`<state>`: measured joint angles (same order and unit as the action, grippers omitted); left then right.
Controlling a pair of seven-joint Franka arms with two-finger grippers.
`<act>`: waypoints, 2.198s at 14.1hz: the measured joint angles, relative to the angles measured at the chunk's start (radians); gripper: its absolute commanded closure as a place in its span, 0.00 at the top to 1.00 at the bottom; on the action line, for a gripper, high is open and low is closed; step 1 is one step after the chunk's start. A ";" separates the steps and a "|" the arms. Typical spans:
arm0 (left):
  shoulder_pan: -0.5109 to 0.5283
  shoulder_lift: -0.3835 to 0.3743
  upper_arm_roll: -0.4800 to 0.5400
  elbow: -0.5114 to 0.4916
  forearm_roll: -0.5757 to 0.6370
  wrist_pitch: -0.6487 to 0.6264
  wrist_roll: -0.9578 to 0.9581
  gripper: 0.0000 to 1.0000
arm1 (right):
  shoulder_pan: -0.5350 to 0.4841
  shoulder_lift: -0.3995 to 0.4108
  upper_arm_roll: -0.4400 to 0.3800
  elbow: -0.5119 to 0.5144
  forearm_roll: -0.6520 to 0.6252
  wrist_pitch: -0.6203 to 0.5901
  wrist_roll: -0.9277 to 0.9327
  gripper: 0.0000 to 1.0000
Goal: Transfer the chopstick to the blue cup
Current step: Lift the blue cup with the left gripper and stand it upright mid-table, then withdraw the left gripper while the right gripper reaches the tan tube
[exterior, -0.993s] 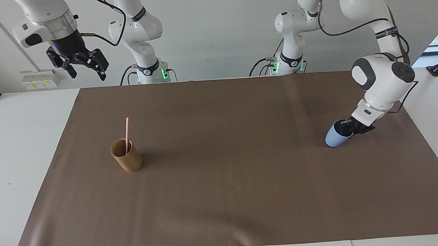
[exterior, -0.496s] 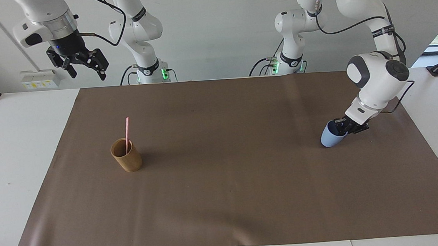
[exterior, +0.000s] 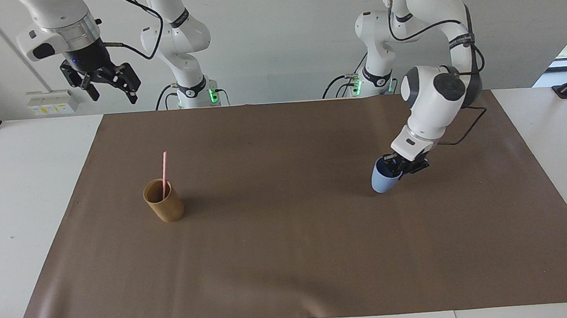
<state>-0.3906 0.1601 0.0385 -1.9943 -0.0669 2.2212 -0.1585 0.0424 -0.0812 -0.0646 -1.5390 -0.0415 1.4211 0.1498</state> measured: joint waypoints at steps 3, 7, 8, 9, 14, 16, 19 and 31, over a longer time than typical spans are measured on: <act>-0.147 0.026 -0.003 0.041 0.006 0.001 -0.188 0.00 | 0.000 0.000 0.000 0.000 0.000 0.000 0.000 1.00; -0.271 0.098 -0.004 0.132 0.007 0.001 -0.339 0.00 | 0.000 0.000 0.000 0.000 0.000 0.000 0.000 1.00; -0.290 0.120 -0.004 0.153 0.007 0.000 -0.360 0.00 | 0.000 0.000 0.000 0.000 0.000 0.000 0.000 1.00; -0.315 0.150 -0.003 0.173 0.007 0.000 -0.391 0.00 | 0.000 0.000 0.000 0.000 0.000 0.000 0.000 1.00; -0.363 0.238 0.001 0.264 0.015 -0.001 -0.453 1.00 | 0.000 0.000 0.000 0.000 0.000 0.000 0.000 1.00; -0.359 0.236 0.011 0.276 0.016 -0.001 -0.453 1.00 | 0.000 0.000 0.000 0.000 0.000 0.000 0.000 1.00; -0.346 0.213 0.019 0.288 0.016 -0.012 -0.453 1.00 | 0.000 0.000 0.000 0.000 0.000 0.000 0.000 1.00; 0.012 -0.141 0.031 0.056 0.022 -0.166 0.015 1.00 | 0.000 0.009 0.002 -0.090 0.008 0.131 0.000 1.00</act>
<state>-0.3791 0.0195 0.0698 -1.9380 -0.0448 2.0549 -0.1431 0.0426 -0.0719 -0.0629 -1.6292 -0.0335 1.5518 0.1499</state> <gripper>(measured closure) 0.000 0.000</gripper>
